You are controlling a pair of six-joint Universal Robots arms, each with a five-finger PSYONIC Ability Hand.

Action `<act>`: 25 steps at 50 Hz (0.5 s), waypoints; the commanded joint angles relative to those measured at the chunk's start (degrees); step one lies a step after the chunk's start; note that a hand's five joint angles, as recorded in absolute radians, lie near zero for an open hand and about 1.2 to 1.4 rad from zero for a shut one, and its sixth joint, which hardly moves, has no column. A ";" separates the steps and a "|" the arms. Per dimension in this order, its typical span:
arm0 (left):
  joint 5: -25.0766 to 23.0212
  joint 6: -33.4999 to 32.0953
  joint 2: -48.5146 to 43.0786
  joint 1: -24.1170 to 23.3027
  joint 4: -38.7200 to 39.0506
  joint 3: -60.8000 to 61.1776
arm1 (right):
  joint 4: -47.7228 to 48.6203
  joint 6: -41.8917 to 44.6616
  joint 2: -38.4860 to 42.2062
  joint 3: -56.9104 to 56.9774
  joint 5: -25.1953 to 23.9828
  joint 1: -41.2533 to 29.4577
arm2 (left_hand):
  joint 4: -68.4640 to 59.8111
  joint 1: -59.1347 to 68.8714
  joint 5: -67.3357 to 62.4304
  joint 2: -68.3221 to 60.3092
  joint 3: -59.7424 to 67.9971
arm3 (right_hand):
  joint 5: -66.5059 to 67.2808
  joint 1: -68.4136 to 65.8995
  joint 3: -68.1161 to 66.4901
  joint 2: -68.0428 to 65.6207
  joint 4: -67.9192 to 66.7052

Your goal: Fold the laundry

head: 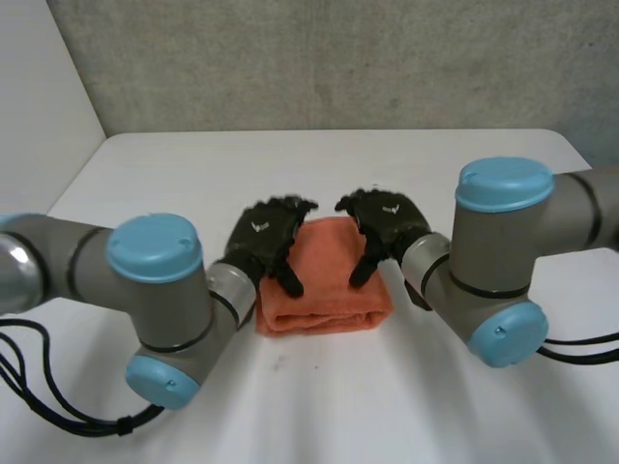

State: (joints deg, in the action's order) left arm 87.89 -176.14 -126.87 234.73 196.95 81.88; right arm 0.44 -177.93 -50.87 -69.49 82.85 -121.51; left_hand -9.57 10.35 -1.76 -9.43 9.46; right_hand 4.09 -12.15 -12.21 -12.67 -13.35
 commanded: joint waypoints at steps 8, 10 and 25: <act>4.92 0.18 1.54 6.00 -8.33 0.47 | -5.72 4.87 5.52 6.83 0.38 1.63 | -0.43 -0.35 1.76 -0.57 0.54 | -4.09 2.15 2.21 2.67 3.35; 4.83 0.09 4.69 6.18 -9.91 0.56 | -5.80 4.26 2.46 6.83 0.21 1.98 | -0.43 -0.35 1.76 -0.57 0.54 | -4.09 2.15 2.21 2.67 3.35; 4.74 -0.52 24.90 8.89 -13.68 -4.18 | 0.69 4.61 -23.02 2.01 11.45 7.60 | -0.43 -0.35 1.76 -0.57 0.54 | -4.09 2.15 2.21 2.67 3.35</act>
State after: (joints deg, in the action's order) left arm 92.64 -176.49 -108.72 241.42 186.18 80.21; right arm -2.70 -174.03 -64.92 -63.96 87.70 -116.66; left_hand -9.57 10.35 -1.38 -9.43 9.46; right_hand 3.83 -12.15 -12.21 -12.66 -13.35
